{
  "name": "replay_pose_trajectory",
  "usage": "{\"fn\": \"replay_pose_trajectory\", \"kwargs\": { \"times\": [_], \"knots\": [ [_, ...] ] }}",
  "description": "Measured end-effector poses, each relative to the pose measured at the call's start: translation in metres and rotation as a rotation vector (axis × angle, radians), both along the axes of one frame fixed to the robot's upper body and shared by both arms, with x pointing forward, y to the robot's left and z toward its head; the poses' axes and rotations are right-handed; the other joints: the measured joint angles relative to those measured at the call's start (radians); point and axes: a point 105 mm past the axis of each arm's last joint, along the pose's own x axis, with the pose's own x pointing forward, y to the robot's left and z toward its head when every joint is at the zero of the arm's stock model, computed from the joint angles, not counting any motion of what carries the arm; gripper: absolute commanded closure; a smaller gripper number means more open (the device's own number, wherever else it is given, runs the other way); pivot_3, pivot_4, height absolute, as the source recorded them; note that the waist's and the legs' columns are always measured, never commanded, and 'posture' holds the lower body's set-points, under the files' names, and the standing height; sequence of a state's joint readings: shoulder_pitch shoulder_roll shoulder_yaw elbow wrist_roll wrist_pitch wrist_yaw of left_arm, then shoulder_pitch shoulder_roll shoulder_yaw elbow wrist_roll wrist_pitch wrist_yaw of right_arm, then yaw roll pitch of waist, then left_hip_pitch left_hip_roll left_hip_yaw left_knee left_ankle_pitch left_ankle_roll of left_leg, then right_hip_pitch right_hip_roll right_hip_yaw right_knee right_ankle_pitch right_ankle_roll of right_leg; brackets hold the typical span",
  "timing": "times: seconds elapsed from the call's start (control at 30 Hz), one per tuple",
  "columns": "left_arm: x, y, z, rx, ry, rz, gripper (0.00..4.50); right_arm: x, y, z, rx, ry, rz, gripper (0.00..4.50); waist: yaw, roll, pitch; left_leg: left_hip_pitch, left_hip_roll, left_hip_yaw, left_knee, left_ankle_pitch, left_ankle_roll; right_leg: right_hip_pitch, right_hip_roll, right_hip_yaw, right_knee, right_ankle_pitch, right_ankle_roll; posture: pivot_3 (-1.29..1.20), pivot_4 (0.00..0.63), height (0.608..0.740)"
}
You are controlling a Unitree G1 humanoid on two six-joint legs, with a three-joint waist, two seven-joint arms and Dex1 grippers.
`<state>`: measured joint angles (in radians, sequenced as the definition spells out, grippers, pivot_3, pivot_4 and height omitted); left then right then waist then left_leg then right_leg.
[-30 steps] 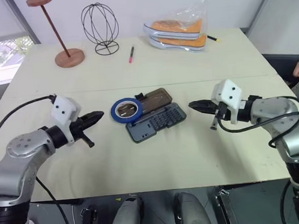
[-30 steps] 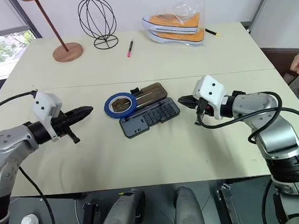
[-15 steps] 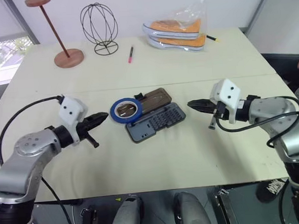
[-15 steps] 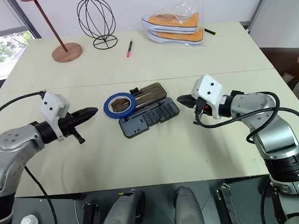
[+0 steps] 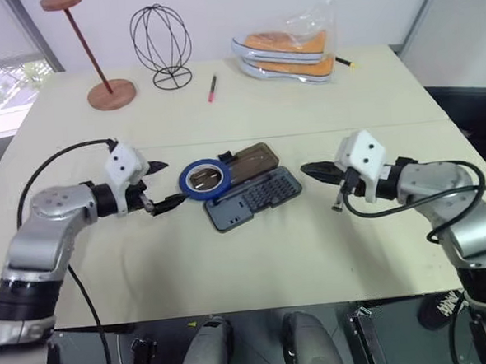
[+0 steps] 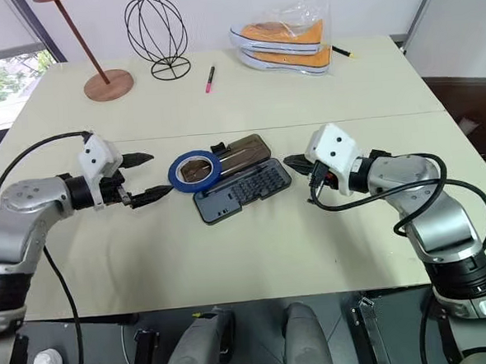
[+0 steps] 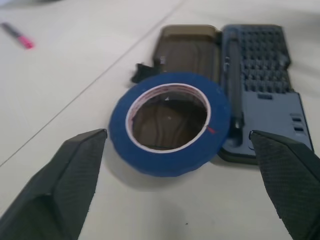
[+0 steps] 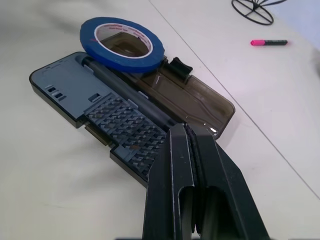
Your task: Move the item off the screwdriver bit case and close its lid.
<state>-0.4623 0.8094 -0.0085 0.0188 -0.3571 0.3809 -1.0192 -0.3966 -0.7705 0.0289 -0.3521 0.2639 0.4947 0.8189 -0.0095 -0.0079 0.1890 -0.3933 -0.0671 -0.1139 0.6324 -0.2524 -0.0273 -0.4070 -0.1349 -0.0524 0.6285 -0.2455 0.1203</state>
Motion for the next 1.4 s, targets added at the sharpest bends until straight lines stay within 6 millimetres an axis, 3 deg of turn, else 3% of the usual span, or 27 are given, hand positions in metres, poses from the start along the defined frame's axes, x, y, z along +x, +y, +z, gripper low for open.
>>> {"fn": "replay_pose_trajectory", "kwargs": {
  "times": [0.2, 0.33, 0.63, 1.3, 1.4],
  "knots": [
    [0.031, -0.001, 0.009, 0.109, 0.01, -0.137, 0.03, 0.001, 0.004, -0.001, 0.01, -0.016, -0.012, 4.5, 0.0, -0.001, 0.0, 0.0, -0.001, 0.003, 0.0, 0.0, 0.0, 0.0, 0.0, 0.0, 0.0, 0.0, 0.0, 0.0, 0.15, 0.74],
    [0.042, -0.005, 0.002, 0.286, -0.042, -0.245, 0.03, 0.001, 0.005, -0.002, 0.008, -0.025, -0.022, 4.5, -0.004, -0.001, 0.0, 0.0, -0.001, 0.004, 0.001, 0.0, 0.0, 0.0, 0.0, 0.0, 0.001, 0.0, 0.0, 0.0, 0.15, 0.74],
    [0.036, -0.001, -0.016, 0.437, -0.069, -0.398, 0.03, -0.003, 0.008, -0.004, 0.013, -0.045, -0.039, 4.5, -0.004, -0.001, 0.001, -0.001, -0.001, 0.003, 0.001, 0.001, 0.0, -0.001, 0.0, 0.0, 0.003, 0.0, 0.0, 0.0, 0.15, 0.74],
    [0.043, -0.022, -0.041, 0.457, -0.196, -0.423, 0.03, -0.002, 0.01, -0.005, 0.01, -0.06, -0.05, 4.5, -0.004, -0.002, 0.001, -0.001, -0.001, 0.003, 0.003, 0.001, 0.0, 0.0, 0.0, 0.0, 0.004, 0.0, 0.001, 0.0, 0.15, 0.74],
    [0.042, -0.024, -0.046, 0.459, -0.203, -0.426, 0.83, -0.001, 0.01, -0.005, 0.007, -0.062, -0.052, 4.5, -0.004, -0.002, 0.001, -0.001, -0.001, 0.003, 0.003, 0.001, 0.0, 0.0, 0.0, -0.001, 0.004, 0.0, 0.001, 0.0, 0.15, 0.74]
  ]
}}
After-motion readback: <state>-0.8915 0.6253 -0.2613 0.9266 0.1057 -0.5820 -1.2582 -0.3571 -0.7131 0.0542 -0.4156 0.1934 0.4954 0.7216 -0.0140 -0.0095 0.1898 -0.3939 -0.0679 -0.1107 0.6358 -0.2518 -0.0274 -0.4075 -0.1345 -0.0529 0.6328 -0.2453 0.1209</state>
